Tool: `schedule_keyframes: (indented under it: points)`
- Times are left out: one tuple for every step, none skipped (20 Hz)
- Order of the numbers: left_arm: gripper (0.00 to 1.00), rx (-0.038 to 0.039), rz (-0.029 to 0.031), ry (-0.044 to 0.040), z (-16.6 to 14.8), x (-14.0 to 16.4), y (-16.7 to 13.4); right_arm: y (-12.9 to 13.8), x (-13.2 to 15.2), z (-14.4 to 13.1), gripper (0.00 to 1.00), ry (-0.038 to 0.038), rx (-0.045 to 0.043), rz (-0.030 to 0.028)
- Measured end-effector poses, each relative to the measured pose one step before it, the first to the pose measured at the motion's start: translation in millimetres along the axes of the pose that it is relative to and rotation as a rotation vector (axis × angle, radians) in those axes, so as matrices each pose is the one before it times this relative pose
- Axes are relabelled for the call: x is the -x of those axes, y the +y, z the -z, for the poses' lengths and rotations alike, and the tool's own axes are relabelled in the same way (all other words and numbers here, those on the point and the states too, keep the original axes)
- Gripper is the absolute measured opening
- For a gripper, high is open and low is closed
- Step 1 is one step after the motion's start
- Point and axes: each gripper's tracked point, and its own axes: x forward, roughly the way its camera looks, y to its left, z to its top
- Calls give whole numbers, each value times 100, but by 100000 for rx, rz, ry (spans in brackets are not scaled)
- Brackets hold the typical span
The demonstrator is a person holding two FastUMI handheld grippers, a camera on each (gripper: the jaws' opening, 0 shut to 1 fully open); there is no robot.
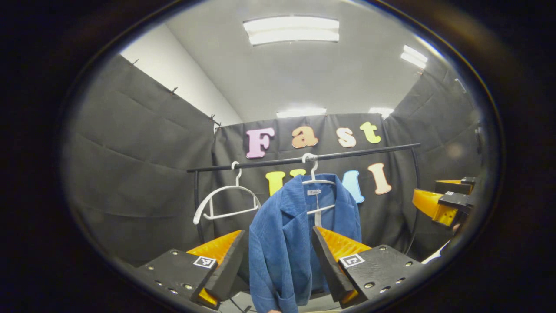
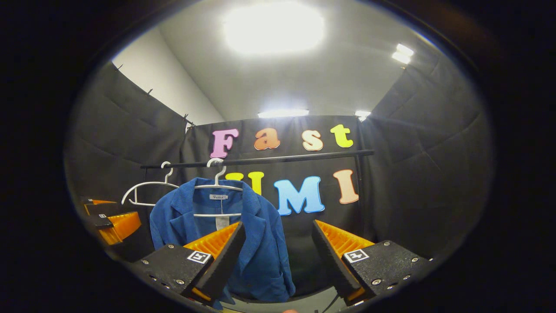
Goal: Grasp the clothes on the hanger with both hands and then place them into the laundry hamper below.
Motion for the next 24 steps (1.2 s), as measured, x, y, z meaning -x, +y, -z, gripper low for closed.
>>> schedule_keyframes:
  points:
    - [87, 38, -140, -27, -35, -742, -602, 72, -607, 32, 95, -145, -499, -1063]
    - [87, -18, -238, 34, -60, -416, -470, 94, -658, 14, 95, -89, -425, -1165]
    - [87, -154, -848, -216, 74, -551, -308, 67, -369, -40, 95, -99, -349, -1037]
    - [87, -298, -445, -360, -119, -423, -393, 25, -808, -77, 95, -179, -373, -1030]
    - [87, -361, -519, -377, 0, -327, -201, 79, -821, -5, 95, -127, -355, -1032]
    - [87, -555, -757, -255, 10, -387, -189, 127, -723, 153, 95, -69, -391, -1142]
    - [87, -532, -814, -98, 31, -377, -177, 141, -619, 131, 95, 112, -340, -1241]
    - [87, -220, -1019, -293, -78, -296, -187, 131, -574, 160, 95, 262, -211, -1388]
    - [87, 188, -841, -191, -104, -232, -192, 140, -645, 62, 95, 232, -48, -1286]
    - [87, 411, -449, -160, -92, -237, -245, 53, -560, 103, 95, 106, -72, -1102]
    - [87, 154, -525, -73, 35, -414, -105, 86, -556, 88, 95, 79, -169, -1122]
    - [87, -287, -698, -378, -107, -341, -175, 110, -542, 178, 95, 57, -223, -1060]
    - [87, -533, -715, -331, -7, -446, -283, 23, -508, 153, 95, 131, -267, -862]
    - [87, -551, -791, -156, 36, -461, -236, 25, -553, 183, 95, 191, -373, -787]
    - [87, -267, -470, 62, 175, -567, -425, -25, -549, 129, 95, 35, -448, -732]
    - [87, 103, -292, 148, 136, -545, -445, -46, -521, 117, 95, 68, -472, -751]
    - [87, 273, -942, -166, 217, -567, -329, -37, -549, 35, 95, -300, -495, -835]
    - [87, 324, -643, -143, 188, -595, -410, -35, -522, 82, 95, -204, -390, -811]
    - [87, 133, -344, 97, 360, -517, -401, -42, -534, 78, 95, -218, -272, -889]
    - [87, -371, -576, 256, 323, -475, -249, 64, -548, 80, 95, -312, -134, -902]
    - [87, -838, -823, 559, 377, -463, -116, -53, -478, 134, 95, -224, -110, -867]
    - [87, -769, -1214, 647, 380, -475, 8, -13, -497, 123, 95, 24, -262, -770]
    - [87, -195, -1282, 845, 495, -368, -22, 3, -411, 278, 95, 368, -711, -823]
    - [87, 202, -812, 1056, 378, -247, -70, -10, -489, 327, 95, 592, -1006, -738]
